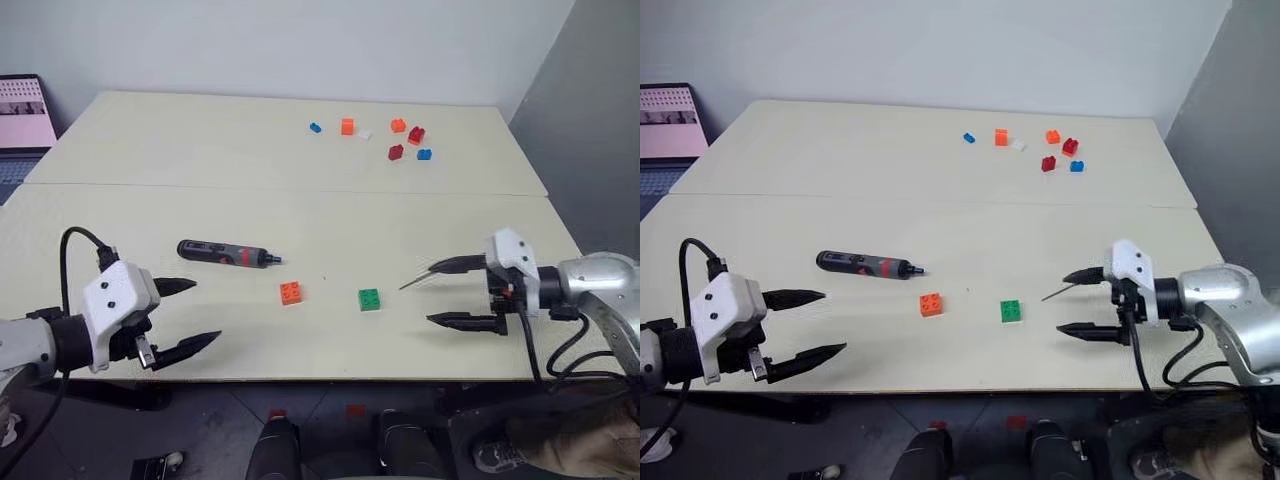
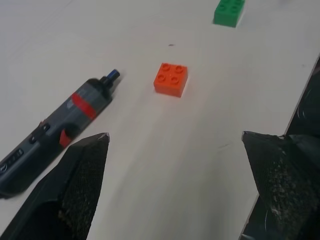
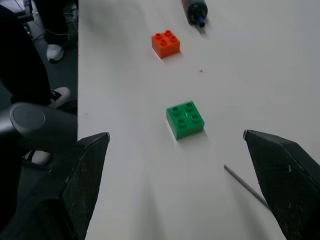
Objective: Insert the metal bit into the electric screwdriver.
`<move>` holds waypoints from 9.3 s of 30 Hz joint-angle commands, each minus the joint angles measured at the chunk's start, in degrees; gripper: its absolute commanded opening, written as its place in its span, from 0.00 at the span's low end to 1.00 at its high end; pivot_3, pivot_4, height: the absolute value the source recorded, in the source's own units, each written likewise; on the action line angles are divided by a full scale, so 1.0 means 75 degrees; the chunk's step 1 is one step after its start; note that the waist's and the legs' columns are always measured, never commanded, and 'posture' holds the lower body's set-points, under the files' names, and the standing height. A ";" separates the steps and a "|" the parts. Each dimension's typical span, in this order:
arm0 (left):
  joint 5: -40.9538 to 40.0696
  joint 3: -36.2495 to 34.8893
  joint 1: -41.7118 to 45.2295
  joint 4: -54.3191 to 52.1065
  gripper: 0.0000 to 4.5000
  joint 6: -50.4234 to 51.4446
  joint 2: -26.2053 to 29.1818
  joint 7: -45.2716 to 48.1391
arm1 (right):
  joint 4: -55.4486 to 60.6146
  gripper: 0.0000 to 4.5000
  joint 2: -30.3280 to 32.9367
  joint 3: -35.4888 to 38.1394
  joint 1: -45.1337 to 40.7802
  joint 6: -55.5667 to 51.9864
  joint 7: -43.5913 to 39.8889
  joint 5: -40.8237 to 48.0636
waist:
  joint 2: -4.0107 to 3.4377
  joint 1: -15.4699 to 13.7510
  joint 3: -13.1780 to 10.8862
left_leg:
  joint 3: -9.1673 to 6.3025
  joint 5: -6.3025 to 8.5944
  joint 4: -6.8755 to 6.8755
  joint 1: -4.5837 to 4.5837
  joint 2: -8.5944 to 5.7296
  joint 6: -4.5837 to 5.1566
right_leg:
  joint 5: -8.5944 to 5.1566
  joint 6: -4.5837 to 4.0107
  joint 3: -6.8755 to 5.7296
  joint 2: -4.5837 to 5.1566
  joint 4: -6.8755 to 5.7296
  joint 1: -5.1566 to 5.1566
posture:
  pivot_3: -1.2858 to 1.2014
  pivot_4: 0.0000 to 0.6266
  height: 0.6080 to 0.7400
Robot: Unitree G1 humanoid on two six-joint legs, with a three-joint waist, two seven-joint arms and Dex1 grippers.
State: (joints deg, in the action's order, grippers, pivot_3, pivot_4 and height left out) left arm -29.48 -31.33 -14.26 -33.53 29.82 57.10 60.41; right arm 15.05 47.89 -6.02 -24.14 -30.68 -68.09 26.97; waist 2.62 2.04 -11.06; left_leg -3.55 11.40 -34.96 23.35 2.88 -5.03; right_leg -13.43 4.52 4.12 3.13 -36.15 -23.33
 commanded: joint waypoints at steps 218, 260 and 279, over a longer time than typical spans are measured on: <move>0.6339 0.7667 1.0871 1.1613 1.00 -0.6274 -0.2288 0.3168 | 0.4030 0.99 -0.0781 0.0274 0.1343 -0.2546 0.3651 0.1040 | -0.0023 -0.0051 -0.0031 | -0.0078 -0.0027 -0.0028 0.0124 -0.0021 0.0032 | -0.0005 0.0073 -0.0026 -0.0019 -0.0117 -0.0095 | 0.52 0.24 1.00; 0.7172 0.7719 1.0952 1.2846 0.36 -0.6135 -0.2855 0.2329 | 0.4040 1.00 -0.0827 0.0322 0.1124 -0.2231 0.3927 0.1434 | -0.0023 -0.0033 -0.0030 | -0.0094 -0.0034 -0.0105 0.0120 -0.0022 0.0044 | 0.0006 0.0084 -0.0029 -0.0024 -0.0162 -0.0071 | 0.52 0.24 1.00; 0.6288 0.7075 1.1028 1.2264 0.36 -0.5826 -0.2906 0.2777 | 0.4023 1.00 -0.0903 0.0892 0.1026 -0.1822 0.3700 0.1954 | -0.0023 -0.0028 -0.0031 | -0.0095 -0.0034 -0.0128 0.0119 -0.0023 0.0044 | 0.0007 0.0070 -0.0027 -0.0025 -0.0160 -0.0057 | 0.52 0.24 1.00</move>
State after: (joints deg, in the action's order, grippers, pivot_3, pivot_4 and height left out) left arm 22.34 25.78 67.66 62.64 -15.40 34.94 78.60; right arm 43.66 40.37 -2.35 -16.40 -45.09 -40.28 39.70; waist 2.45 1.84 -11.29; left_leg -4.27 11.14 -35.93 24.26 2.72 -4.70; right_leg -13.38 5.04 3.92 2.95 -37.34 -23.75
